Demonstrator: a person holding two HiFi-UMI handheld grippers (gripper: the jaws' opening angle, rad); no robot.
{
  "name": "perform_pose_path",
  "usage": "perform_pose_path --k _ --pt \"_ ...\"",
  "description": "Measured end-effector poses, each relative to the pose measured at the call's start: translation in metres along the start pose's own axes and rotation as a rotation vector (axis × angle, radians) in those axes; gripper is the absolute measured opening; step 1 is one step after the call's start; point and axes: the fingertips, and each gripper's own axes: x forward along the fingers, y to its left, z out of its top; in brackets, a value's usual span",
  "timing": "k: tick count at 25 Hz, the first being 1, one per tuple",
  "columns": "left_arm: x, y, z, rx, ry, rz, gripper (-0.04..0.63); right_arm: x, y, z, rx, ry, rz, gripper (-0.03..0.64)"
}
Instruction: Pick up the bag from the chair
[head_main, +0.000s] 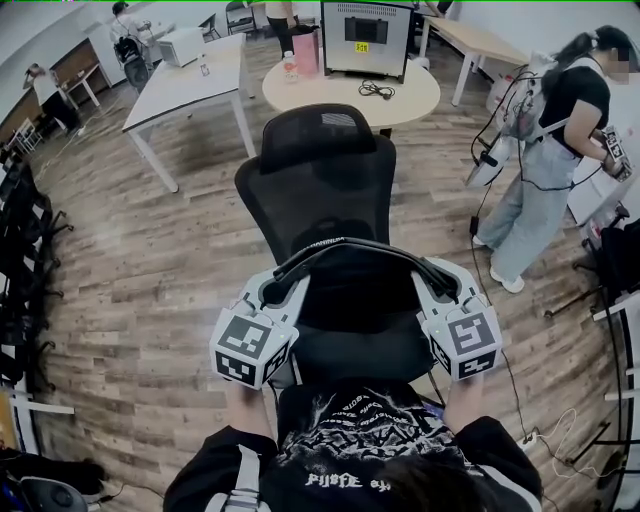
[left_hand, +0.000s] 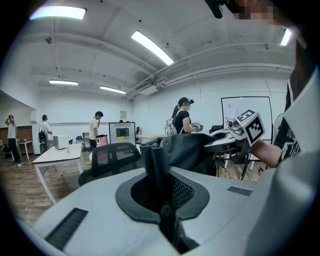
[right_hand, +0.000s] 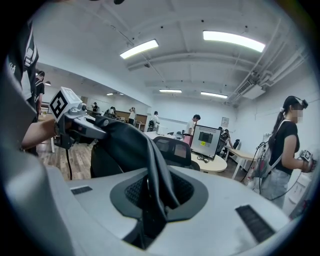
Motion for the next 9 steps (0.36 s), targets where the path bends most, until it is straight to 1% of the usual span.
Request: perform_pose_path --k 9 --pt "0.0089 -0.0017 -0.0067 -0.002 0.035 -0.004 0.014 0.0018 -0.0040 -0.0084 0.004 0.025 -0.006 0.061"
